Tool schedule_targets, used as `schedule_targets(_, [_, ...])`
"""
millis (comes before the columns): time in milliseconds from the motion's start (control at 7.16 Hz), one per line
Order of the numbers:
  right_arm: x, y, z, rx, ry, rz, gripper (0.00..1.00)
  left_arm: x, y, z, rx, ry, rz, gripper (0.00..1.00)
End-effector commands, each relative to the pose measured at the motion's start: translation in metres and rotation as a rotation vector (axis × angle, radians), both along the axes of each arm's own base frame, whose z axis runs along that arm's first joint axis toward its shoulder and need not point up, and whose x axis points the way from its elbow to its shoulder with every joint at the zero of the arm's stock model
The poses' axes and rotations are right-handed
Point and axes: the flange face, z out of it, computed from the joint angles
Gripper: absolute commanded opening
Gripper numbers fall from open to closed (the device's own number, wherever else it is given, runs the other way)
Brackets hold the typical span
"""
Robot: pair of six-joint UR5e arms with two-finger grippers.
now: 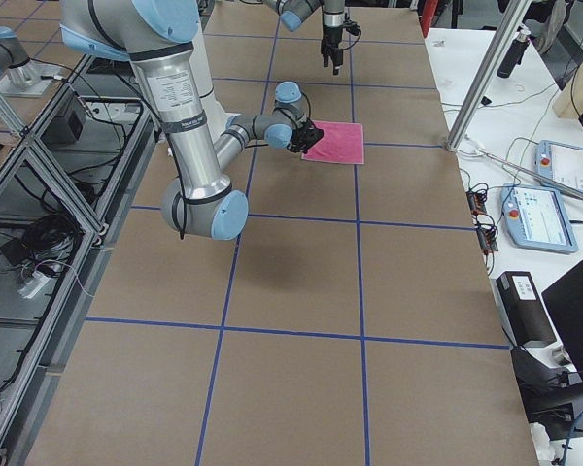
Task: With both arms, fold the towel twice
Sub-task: 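Hold the right gripper at the towel corner while the left gripper hovers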
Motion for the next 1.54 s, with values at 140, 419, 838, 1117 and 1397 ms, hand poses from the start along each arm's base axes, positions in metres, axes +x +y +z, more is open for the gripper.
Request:
schedule_targets(140, [-0.001, 0.009, 0.002, -0.015, 0.032, -0.012, 0.06, 0.029, 0.012, -0.01, -0.001, -0.014, -0.03, 1.0])
schedule_targets(419, [-0.014, 0.004, 0.005, -0.02, 0.044, -0.011, 0.58, 0.029, 0.012, -0.008, -0.001, -0.016, -0.029, 1.0])
schedule_targets(838, [-0.028, -0.002, 0.004, -0.023, 0.058, -0.014, 0.65, 0.028, 0.012, -0.008, -0.004, -0.017, -0.032, 1.0])
schedule_targets(1117, [-0.029, -0.003, 0.003, -0.024, 0.057, -0.01, 0.59, 0.028, 0.012, -0.009, -0.002, -0.015, -0.032, 1.0])
schedule_targets(1397, [-0.034, -0.005, 0.012, -0.027, 0.07, -0.01, 0.59, 0.027, 0.013, -0.011, -0.004, -0.011, -0.035, 1.0])
